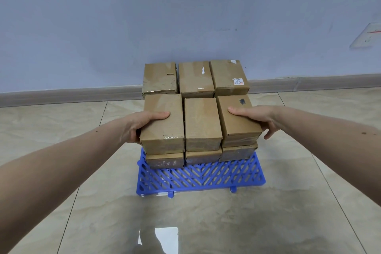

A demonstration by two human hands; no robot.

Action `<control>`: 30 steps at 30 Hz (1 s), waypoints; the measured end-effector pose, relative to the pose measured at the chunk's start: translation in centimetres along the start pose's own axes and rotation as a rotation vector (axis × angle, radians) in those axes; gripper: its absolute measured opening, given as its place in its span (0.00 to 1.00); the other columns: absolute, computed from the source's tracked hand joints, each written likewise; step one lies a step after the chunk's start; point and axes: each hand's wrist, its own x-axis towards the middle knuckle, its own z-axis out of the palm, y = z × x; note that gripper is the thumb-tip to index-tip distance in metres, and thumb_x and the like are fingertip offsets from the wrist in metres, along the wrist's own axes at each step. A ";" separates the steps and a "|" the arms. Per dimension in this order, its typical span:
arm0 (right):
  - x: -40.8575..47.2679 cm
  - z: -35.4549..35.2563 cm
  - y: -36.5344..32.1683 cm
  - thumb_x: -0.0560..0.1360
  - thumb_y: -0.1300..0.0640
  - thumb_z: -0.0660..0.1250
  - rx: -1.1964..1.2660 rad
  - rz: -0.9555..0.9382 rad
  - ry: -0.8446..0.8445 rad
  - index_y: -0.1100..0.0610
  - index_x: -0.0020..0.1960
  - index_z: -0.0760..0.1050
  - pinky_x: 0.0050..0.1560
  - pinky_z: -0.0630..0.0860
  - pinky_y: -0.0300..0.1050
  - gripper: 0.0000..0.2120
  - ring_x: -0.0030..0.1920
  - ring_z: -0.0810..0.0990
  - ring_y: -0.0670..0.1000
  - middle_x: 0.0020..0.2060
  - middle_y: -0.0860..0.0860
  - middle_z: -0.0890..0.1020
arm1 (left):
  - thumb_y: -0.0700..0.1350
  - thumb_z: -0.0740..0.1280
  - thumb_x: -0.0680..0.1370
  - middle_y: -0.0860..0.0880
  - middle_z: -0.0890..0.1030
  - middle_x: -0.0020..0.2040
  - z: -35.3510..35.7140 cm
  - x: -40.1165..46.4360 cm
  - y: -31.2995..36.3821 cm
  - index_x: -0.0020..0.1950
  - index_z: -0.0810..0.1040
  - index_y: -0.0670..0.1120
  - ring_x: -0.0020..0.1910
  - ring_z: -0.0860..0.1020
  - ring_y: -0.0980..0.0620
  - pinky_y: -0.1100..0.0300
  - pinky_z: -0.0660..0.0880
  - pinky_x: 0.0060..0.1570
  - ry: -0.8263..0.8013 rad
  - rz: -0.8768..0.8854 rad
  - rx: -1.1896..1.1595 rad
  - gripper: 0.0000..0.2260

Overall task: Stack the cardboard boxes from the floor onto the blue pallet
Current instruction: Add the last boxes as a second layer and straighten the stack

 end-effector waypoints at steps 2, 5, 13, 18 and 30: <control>0.0 0.0 0.0 0.53 0.24 0.69 0.005 0.001 0.004 0.54 0.75 0.61 0.68 0.64 0.68 0.58 0.64 0.73 0.61 0.66 0.58 0.74 | 0.59 0.83 0.45 0.42 0.83 0.53 -0.1 0.0 0.0 0.59 0.76 0.43 0.51 0.82 0.42 0.48 0.79 0.47 -0.004 0.009 0.001 0.47; 0.1 0.0 0.0 0.56 0.25 0.69 0.015 -0.002 0.008 0.55 0.75 0.61 0.68 0.63 0.69 0.56 0.64 0.73 0.61 0.66 0.58 0.74 | 0.58 0.84 0.37 0.42 0.83 0.52 -0.4 0.1 0.0 0.59 0.76 0.43 0.50 0.82 0.43 0.47 0.80 0.45 -0.025 0.012 -0.014 0.52; 0.1 0.0 -0.2 0.52 0.24 0.67 -0.037 -0.017 0.026 0.55 0.77 0.59 0.70 0.63 0.66 0.61 0.72 0.66 0.62 0.73 0.57 0.67 | 0.55 0.82 0.53 0.42 0.83 0.53 0.1 -0.2 -0.1 0.61 0.76 0.44 0.50 0.82 0.43 0.46 0.78 0.49 -0.057 -0.013 0.004 0.40; 0.5 0.1 -0.1 0.60 0.25 0.67 -0.005 -0.024 0.041 0.55 0.77 0.58 0.71 0.63 0.65 0.56 0.72 0.65 0.62 0.74 0.57 0.65 | 0.55 0.79 0.58 0.41 0.82 0.55 0.2 0.0 0.0 0.61 0.75 0.44 0.53 0.81 0.42 0.43 0.78 0.53 -0.028 -0.026 0.018 0.35; 0.2 0.6 0.0 0.60 0.24 0.66 0.020 -0.033 0.065 0.56 0.74 0.63 0.68 0.66 0.65 0.53 0.68 0.71 0.61 0.69 0.58 0.71 | 0.57 0.80 0.57 0.42 0.82 0.55 0.0 0.0 -0.2 0.61 0.75 0.44 0.54 0.81 0.42 0.42 0.77 0.54 -0.025 -0.015 0.004 0.37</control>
